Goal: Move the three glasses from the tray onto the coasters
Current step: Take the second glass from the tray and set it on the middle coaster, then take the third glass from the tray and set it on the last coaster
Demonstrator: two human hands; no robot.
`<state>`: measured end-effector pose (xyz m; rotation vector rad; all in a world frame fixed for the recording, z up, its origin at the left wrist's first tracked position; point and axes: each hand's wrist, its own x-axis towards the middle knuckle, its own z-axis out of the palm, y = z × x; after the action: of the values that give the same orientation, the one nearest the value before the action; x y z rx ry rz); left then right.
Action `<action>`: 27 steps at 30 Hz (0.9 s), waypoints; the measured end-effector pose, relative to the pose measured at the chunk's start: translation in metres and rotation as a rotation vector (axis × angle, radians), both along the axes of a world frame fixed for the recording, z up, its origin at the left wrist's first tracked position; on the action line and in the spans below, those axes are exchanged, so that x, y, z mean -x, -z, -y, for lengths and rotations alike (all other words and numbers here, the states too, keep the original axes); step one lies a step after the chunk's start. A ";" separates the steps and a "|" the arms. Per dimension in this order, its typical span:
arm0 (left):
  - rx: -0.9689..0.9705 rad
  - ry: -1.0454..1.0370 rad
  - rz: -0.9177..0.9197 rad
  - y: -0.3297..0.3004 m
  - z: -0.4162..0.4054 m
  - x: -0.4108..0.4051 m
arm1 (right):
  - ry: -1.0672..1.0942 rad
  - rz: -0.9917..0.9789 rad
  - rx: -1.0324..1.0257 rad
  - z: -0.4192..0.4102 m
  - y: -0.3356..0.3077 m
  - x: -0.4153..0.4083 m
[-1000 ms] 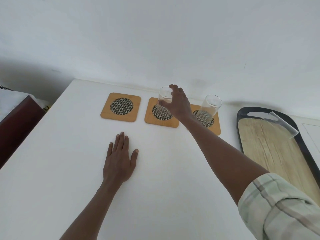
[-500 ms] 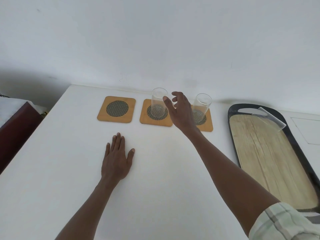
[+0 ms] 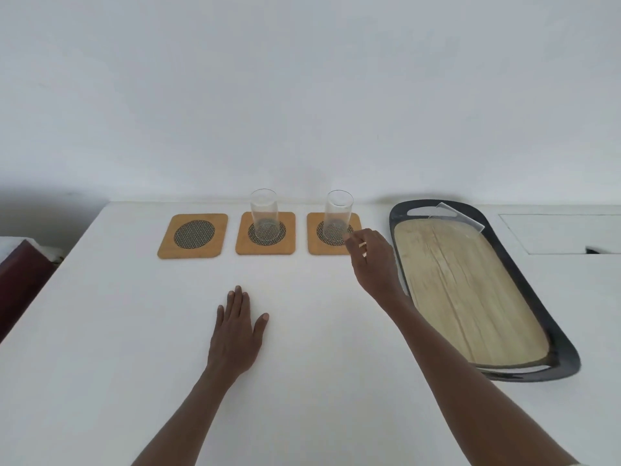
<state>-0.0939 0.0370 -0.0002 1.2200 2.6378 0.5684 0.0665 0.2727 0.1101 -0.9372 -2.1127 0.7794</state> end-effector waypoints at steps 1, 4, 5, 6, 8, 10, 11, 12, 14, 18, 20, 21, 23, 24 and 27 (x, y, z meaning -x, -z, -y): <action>-0.004 0.012 0.000 0.000 -0.005 -0.007 | 0.013 0.004 -0.002 -0.003 -0.001 -0.009; -0.020 0.052 0.000 0.000 -0.021 -0.025 | 0.047 0.004 -0.030 -0.013 -0.004 -0.035; -0.025 0.064 -0.002 0.000 -0.027 -0.030 | 0.063 0.008 -0.035 -0.017 -0.004 -0.044; -0.029 0.074 -0.002 -0.001 -0.033 -0.036 | 0.083 0.013 -0.035 -0.021 -0.005 -0.053; -0.039 0.093 -0.001 -0.003 -0.046 -0.046 | 0.122 0.028 -0.038 -0.031 -0.005 -0.070; -0.047 0.113 -0.002 -0.004 -0.058 -0.057 | 0.147 0.048 -0.052 -0.041 -0.003 -0.087; -0.049 0.125 -0.003 -0.004 -0.064 -0.063 | 0.157 0.054 -0.053 -0.045 -0.003 -0.095; -0.051 0.137 -0.006 -0.005 -0.069 -0.069 | 0.166 0.054 -0.052 -0.050 -0.003 -0.103; -0.049 0.161 -0.014 -0.005 -0.080 -0.080 | 0.180 0.052 -0.046 -0.057 -0.003 -0.117; -0.049 0.206 -0.036 -0.006 -0.099 -0.098 | 0.215 0.069 -0.044 -0.072 -0.003 -0.139; -0.048 0.227 -0.046 -0.007 -0.108 -0.105 | 0.234 0.073 -0.043 -0.080 -0.002 -0.149; -0.050 0.237 -0.052 -0.007 -0.112 -0.108 | 0.243 0.073 -0.039 -0.083 -0.001 -0.153; -0.056 0.251 -0.063 -0.006 -0.121 -0.112 | 0.261 0.072 -0.033 -0.091 0.000 -0.161; -0.058 0.256 -0.066 -0.006 -0.125 -0.114 | 0.269 0.072 -0.032 -0.095 0.001 -0.165; -0.059 0.270 -0.068 -0.004 -0.137 -0.119 | 0.290 0.063 -0.029 -0.107 0.002 -0.174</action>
<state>0.0255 0.1744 0.0035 1.6059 2.4641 0.5694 0.2403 0.3797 0.1085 -1.2322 -1.9749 0.5770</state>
